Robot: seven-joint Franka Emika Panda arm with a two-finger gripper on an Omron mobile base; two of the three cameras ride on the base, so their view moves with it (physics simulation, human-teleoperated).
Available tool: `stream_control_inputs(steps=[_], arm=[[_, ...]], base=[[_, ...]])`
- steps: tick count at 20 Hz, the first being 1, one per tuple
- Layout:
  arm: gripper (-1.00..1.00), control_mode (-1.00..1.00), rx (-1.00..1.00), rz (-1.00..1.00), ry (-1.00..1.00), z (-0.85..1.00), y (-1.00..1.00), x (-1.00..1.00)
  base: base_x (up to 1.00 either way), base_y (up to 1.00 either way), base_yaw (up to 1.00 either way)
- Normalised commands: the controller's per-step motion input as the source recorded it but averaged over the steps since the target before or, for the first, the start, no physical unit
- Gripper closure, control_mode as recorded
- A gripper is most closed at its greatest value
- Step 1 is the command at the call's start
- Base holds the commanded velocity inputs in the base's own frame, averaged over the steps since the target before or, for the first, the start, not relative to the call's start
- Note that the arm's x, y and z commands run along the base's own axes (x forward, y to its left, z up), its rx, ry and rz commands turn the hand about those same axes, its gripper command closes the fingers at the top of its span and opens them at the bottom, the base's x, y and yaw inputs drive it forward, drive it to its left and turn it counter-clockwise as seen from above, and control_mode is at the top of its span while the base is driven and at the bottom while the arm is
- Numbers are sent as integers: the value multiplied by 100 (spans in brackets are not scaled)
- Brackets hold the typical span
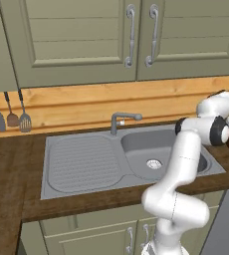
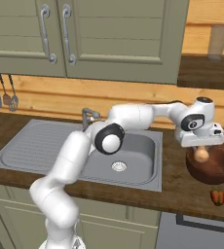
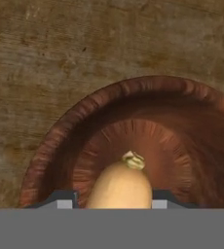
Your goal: Pick the squash from the sink and place it in the bowl. Then pick the bowl and place it in the microwave. Then close the microwave door and press the start button.
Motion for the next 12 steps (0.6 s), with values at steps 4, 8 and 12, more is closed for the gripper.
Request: stream_control_inputs(steps=[4, 8, 12], arm=[[100, -100, 11, 4, -4, -62, -5, 8], [-100, -100, 4, 3, -6, -49, 0, 0], [-100, -100, 0, 0, -8, -5, 0, 0]], base=[[0, 0, 0], [0, 0, 0], [0, 0, 0]])
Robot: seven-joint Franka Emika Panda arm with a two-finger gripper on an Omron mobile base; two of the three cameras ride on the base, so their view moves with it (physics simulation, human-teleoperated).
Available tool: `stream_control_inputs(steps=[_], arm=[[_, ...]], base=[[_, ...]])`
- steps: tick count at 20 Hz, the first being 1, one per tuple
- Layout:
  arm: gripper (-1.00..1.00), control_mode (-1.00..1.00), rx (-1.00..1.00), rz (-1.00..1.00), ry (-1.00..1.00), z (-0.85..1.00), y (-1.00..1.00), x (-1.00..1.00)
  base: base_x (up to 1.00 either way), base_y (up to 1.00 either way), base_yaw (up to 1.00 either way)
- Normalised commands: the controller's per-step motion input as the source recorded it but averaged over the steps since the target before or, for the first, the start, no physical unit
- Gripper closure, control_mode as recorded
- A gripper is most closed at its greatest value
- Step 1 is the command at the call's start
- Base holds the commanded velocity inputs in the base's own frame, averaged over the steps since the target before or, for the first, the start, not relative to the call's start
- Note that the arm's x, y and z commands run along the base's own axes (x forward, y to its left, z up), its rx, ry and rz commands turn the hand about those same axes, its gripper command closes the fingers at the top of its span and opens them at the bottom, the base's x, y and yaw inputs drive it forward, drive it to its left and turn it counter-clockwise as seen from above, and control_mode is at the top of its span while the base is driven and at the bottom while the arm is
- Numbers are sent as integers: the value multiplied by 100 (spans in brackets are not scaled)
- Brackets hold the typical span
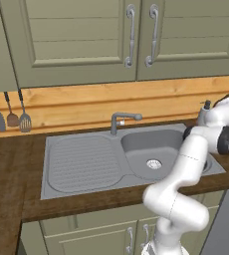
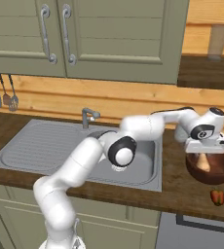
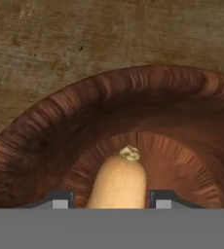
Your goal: Pick the squash from the sink and place it in the bowl. Then pick the bowl and place it in the microwave. Then close the microwave door and press the start button.
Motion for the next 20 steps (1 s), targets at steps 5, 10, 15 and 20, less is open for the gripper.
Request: stream_control_inputs(steps=[5, 10, 15, 20], arm=[[-100, -100, 0, 0, -12, 18, 12, -15], [-100, -100, 0, -8, -8, 31, 68, -38], [-100, -100, 2, -46, 0, 10, 48, -60], [-100, -100, 7, -73, 1, 0, 1, -66]], base=[[0, 0, 0], [0, 0, 0], [0, 0, 0], [0, 0, 0]])
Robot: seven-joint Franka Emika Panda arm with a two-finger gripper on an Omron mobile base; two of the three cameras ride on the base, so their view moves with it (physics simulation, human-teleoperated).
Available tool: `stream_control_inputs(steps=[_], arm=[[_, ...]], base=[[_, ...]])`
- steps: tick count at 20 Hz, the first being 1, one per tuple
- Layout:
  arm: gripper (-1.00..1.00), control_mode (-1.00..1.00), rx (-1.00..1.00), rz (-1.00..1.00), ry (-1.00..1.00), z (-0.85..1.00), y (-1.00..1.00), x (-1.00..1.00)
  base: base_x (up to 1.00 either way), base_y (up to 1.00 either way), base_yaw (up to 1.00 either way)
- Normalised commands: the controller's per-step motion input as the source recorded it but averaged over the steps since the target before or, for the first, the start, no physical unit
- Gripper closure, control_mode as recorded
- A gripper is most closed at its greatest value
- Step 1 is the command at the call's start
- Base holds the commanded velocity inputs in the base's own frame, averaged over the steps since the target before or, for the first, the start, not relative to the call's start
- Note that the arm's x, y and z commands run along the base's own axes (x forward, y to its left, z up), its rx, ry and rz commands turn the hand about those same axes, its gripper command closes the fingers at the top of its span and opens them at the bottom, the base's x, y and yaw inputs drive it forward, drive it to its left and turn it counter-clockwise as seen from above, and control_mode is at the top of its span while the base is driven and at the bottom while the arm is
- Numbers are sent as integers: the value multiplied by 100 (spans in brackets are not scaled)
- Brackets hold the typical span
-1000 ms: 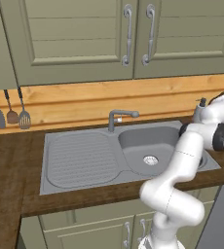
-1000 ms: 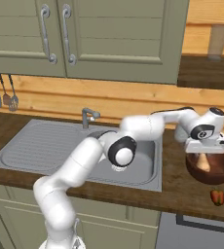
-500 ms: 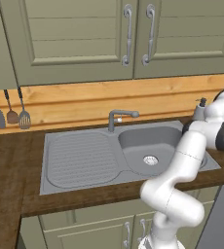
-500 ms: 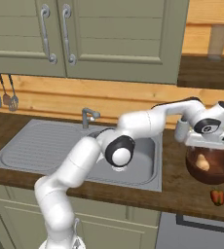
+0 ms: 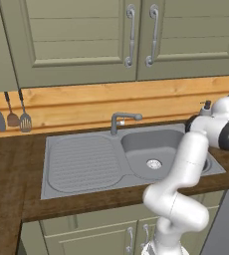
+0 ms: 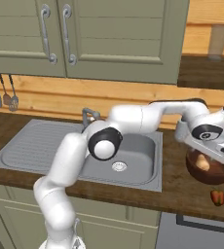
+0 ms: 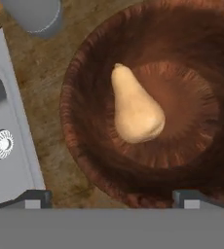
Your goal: Pick the squash from the sink and place it in the bowl. Then pick the bowl and place it in the microwave. Then close the microwave door and press the start button.
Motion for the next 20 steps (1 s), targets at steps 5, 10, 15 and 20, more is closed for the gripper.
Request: stream_control_inputs(steps=[5, 10, 15, 20], arm=[[-100, -100, 20, -49, 7, -12, 0, -20], [-100, -100, 28, -28, 1, -7, -3, 0], [-100, -100, 30, -27, 3, 0, -27, -5], [-100, -100, 23, -27, 1, -8, -43, -5]], base=[[0, 0, 0], [0, 0, 0], [0, 0, 0], [0, 0, 0]])
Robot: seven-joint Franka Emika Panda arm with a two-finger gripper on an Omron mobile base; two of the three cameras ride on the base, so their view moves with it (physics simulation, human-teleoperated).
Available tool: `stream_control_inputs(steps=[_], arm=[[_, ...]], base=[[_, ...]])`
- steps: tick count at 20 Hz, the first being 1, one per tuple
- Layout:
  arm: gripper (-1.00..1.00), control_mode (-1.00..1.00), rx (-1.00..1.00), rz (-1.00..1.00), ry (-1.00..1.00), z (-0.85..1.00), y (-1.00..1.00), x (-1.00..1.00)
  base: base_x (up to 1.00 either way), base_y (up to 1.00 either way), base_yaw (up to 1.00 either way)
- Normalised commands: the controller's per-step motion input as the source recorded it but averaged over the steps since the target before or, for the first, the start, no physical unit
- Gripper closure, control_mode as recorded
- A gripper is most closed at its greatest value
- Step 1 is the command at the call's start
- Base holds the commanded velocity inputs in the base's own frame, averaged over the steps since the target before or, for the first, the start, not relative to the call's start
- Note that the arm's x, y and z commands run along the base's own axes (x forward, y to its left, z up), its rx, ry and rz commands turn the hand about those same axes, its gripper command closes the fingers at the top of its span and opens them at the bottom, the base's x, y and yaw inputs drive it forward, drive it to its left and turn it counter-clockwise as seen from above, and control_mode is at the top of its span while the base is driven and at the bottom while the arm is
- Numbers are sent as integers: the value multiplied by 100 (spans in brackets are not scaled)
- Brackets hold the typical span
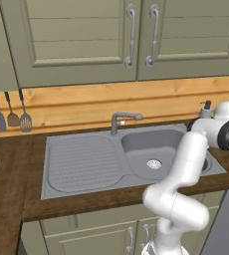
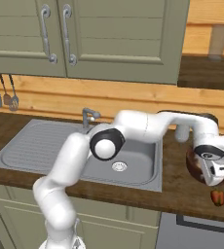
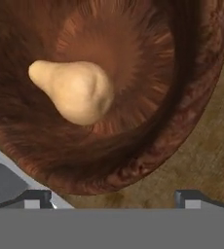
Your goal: Pick the squash from the sink and place it in the bowl. Then pick the bowl and place it in the microwave. Then close the microwave door and press the start button.
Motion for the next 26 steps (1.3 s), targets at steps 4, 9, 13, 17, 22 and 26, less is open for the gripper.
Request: stream_control_inputs(steps=[4, 9, 13, 17, 22, 26], arm=[[-100, -100, 20, -25, 0, -15, -43, -2], [-100, -100, 17, -21, 0, -19, -42, 0], [-100, -100, 15, -12, 0, -31, -13, 0], [100, -100, 11, -8, 2, -34, 2, 11], [100, -100, 3, -4, 1, -19, 10, 8], [100, -100, 0, 0, 0, 0, 52, 0]], base=[[0, 0, 0], [0, 0, 0], [0, 0, 0], [0, 0, 0], [0, 0, 0], [0, 0, 0]])
